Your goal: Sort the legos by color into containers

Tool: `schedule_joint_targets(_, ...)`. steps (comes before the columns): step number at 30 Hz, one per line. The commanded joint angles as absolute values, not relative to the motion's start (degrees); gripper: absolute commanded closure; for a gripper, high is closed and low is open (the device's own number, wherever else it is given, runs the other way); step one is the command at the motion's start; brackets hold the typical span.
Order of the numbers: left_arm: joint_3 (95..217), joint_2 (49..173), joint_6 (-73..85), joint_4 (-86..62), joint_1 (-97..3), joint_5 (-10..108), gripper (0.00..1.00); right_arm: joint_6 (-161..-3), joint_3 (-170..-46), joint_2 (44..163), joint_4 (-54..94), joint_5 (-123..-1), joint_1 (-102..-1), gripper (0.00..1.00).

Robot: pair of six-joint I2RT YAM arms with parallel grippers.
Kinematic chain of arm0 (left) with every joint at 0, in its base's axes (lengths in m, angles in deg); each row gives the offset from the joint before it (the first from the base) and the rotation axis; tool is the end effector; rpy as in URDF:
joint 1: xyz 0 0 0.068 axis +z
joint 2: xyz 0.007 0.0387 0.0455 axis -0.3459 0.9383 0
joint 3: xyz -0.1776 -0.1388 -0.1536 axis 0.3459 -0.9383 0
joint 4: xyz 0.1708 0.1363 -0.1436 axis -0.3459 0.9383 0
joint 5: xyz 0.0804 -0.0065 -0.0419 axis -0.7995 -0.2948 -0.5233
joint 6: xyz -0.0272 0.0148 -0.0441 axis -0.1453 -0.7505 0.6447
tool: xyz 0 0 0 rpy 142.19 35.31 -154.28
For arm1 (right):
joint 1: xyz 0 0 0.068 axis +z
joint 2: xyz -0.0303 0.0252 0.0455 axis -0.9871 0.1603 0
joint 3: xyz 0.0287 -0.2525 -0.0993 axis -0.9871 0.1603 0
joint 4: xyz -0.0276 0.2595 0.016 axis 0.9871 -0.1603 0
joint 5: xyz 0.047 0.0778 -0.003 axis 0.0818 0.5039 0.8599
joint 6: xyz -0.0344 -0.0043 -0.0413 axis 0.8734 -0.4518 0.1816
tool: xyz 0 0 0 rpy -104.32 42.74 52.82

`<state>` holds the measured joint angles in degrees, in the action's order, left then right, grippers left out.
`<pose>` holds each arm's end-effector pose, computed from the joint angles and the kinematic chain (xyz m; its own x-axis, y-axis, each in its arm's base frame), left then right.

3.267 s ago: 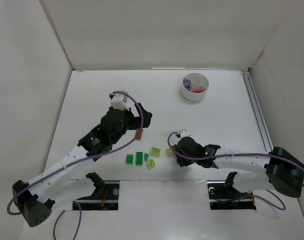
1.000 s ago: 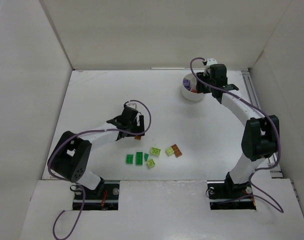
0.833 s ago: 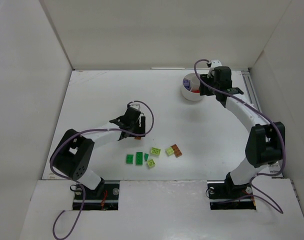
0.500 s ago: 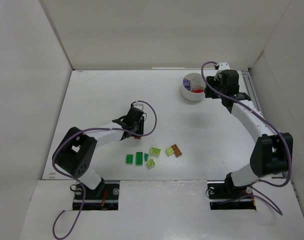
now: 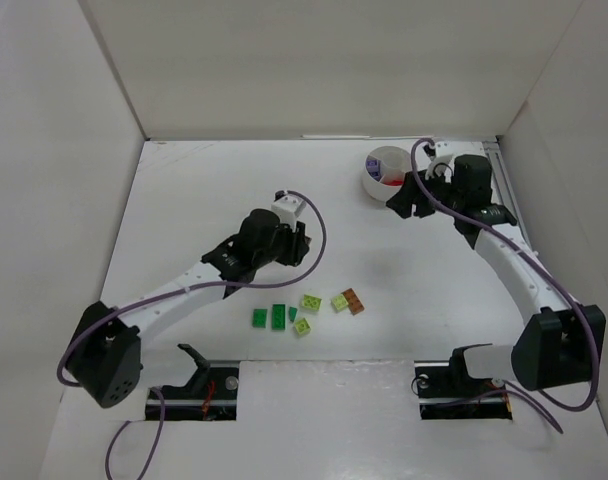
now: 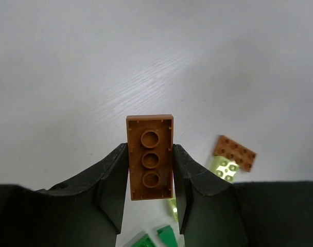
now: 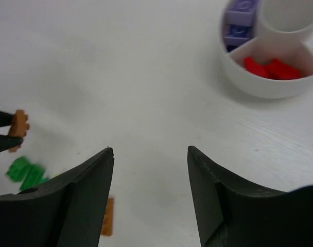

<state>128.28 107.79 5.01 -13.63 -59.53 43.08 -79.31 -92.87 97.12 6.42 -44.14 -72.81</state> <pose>0.2187 -0.1807 0.2577 -0.4382 0.1138 -0.8917 0.5880 0.7865 -0.1886 0.2925 0.0562 0.3151 -0.5056 -0.0081 -0.8627 -0.4600 0.8485 0.2617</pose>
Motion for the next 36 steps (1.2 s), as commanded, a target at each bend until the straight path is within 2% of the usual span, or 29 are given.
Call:
schedule_joint_targets(1,129.03,103.35,-4.58,-18.61,-61.11,53.03,0.73,-80.74,-92.34,95.93,6.07,-23.22,-70.33,0.35)
schedule_joint_targets(5,131.83,102.56,-9.51,-16.33,-64.18,54.90,0.73,-80.22,-96.02,96.98,1.86,-19.77,-63.84,0.32)
schedule_joint_targets(9,135.27,103.78,-12.15,-12.55,-68.32,53.06,0.75,-81.01,-98.85,99.17,-0.96,-23.28,-58.11,0.32)
schedule_joint_targets(14,135.80,103.79,-13.38,-13.42,-72.18,48.58,0.76,-82.33,-100.78,102.60,-2.28,-24.50,-55.02,0.32)
schedule_joint_targets(24,134.13,100.45,-12.33,-15.53,-72.18,46.99,0.77,-82.95,-100.78,103.75,-4.65,-25.74,-50.72,0.37)
schedule_joint_targets(26,133.60,99.83,-12.33,-16.06,-72.71,46.99,0.77,-82.95,-100.78,103.75,-4.13,-26.35,-49.93,0.44)
schedule_joint_targets(27,133.60,99.83,-12.33,-16.06,-72.71,46.99,0.77,-83.73,-100.78,103.75,-3.08,-26.36,-49.32,0.50)
schedule_joint_targets(28,133.60,99.83,-12.33,-16.06,-72.71,46.99,0.77,-84.26,-100.26,103.75,-2.11,-26.36,-49.31,0.63)
schedule_joint_targets(32,133.08,99.83,-12.85,-16.06,-72.71,46.99,0.76,-87.33,-98.67,103.22,3.42,-26.36,-48.78,0.79)
schedule_joint_targets(33,133.08,99.83,-12.85,-16.06,-72.71,46.99,0.72,-88.39,-97.98,103.22,5.43,-26.36,-48.78,0.84)
schedule_joint_targets(34,133.08,99.83,-12.85,-16.06,-72.71,46.99,0.63,-88.40,-97.36,102.52,6.24,-26.36,-48.78,0.87)
schedule_joint_targets(35,133.08,99.83,-12.33,-16.06,-72.71,46.99,0.55,-88.40,-97.35,102.52,6.25,-27.23,-48.78,1.00)
schedule_joint_targets(36,133.08,99.83,-11.72,-16.06,-72.71,46.99,0.44,-88.40,-97.35,101.82,6.25,-27.93,-48.78,1.00)
